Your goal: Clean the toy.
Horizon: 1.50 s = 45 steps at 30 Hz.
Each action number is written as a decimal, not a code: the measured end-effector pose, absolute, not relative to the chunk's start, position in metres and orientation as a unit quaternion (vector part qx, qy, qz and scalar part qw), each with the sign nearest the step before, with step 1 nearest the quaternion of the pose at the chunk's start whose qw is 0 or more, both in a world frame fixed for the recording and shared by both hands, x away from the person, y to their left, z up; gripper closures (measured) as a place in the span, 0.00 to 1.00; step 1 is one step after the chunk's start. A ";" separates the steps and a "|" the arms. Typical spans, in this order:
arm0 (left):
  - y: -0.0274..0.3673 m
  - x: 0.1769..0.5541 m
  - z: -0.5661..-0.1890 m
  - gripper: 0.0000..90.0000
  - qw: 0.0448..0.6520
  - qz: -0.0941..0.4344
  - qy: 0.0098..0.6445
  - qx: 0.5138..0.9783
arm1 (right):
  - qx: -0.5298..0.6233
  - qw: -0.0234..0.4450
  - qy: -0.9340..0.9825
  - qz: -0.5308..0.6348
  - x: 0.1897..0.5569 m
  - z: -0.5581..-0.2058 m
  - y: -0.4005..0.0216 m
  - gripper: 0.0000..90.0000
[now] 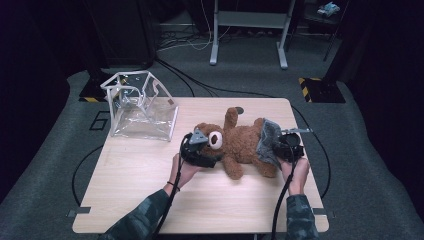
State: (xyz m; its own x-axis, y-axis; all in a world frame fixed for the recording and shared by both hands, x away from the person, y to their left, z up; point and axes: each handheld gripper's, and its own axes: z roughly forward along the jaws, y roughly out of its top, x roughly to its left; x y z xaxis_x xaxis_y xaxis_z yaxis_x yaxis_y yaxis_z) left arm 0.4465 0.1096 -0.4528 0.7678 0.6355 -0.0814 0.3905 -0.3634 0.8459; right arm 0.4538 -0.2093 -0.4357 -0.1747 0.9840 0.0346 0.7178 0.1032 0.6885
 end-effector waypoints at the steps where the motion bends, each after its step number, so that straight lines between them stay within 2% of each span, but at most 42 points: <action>1: 0.104 0.443 -0.456 0.18 0.466 0.127 0.315 0.817 | 0.604 0.227 0.704 0.295 0.452 -0.436 -0.213 0.85; 7: 0.075 0.429 -0.474 0.18 0.446 0.121 0.290 0.838 | 0.616 0.226 0.696 0.292 0.441 -0.443 -0.228 0.85; 19: 0.030 0.418 -0.507 0.24 0.394 0.149 0.268 0.866 | 0.628 0.215 0.688 0.293 0.437 -0.455 -0.237 0.84; 21: 0.028 0.418 -0.508 0.29 0.391 0.157 0.271 0.865 | 0.626 0.215 0.690 0.293 0.438 -0.457 -0.239 0.84; 24: 0.028 0.420 -0.510 0.44 0.389 0.176 0.282 0.859 | 0.631 0.211 0.687 0.292 0.437 -0.459 -0.240 0.84; 28: 0.027 0.421 -0.512 0.51 0.380 0.187 0.283 0.861 | 0.635 0.205 0.685 0.292 0.438 -0.463 -0.240 0.84; 31: 0.026 0.420 -0.514 0.64 0.382 0.193 0.281 0.859 | 0.637 0.204 0.683 0.293 0.438 -0.465 -0.241 0.84; 33: 0.025 0.421 -0.515 0.66 0.384 0.199 0.283 0.856 | 0.635 0.205 0.684 0.294 0.438 -0.466 -0.242 0.84; 35: 0.024 0.419 -0.514 0.63 0.383 0.201 0.279 0.858 | 0.636 0.204 0.684 0.293 0.437 -0.466 -0.243 0.84; 40: 0.020 0.409 -0.507 0.34 0.405 0.213 0.275 0.846 | 0.639 0.206 0.680 0.295 0.435 -0.464 -0.246 0.84; 43: 0.016 0.410 -0.507 0.28 0.403 0.221 0.279 0.843 | 0.638 0.208 0.680 0.297 0.435 -0.462 -0.247 0.84; 45: 0.013 0.413 -0.512 0.29 0.392 0.221 0.284 0.847 | 0.639 0.207 0.679 0.297 0.435 -0.461 -0.246 0.84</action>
State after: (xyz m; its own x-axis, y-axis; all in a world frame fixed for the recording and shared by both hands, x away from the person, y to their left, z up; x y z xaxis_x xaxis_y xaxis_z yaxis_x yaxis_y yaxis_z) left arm 0.4133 0.0128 -0.5118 0.7409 0.6541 0.1524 0.3074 -0.5320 0.7890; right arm 0.4350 -0.2461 -0.4614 -0.0974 0.9904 0.0983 0.7449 0.0070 0.6671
